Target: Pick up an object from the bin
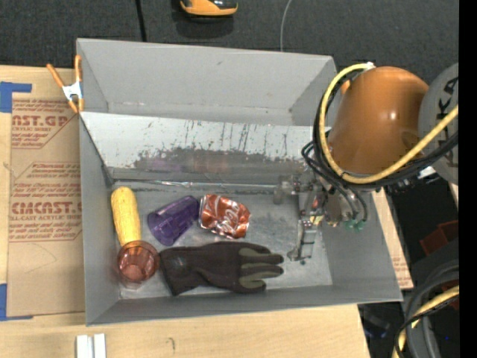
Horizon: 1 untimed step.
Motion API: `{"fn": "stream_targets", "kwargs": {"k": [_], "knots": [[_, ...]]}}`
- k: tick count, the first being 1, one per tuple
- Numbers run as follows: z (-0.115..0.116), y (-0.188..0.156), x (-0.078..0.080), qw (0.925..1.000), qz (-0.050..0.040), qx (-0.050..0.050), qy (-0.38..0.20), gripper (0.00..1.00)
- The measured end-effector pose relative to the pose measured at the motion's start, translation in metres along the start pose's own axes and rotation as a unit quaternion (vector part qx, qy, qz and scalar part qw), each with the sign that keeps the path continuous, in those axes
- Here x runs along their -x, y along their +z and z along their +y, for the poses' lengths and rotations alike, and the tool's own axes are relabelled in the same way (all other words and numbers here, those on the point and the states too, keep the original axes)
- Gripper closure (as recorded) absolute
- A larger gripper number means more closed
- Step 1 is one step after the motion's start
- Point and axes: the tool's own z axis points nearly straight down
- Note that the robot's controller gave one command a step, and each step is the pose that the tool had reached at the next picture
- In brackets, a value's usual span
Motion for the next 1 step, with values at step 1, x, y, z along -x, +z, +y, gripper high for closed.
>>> {"fn": "stream_targets", "kwargs": {"k": [1], "knots": [[-0.0001,-0.0042,0.0014,1.0000,-0.0041,0.000,0.000,0.00]]}}
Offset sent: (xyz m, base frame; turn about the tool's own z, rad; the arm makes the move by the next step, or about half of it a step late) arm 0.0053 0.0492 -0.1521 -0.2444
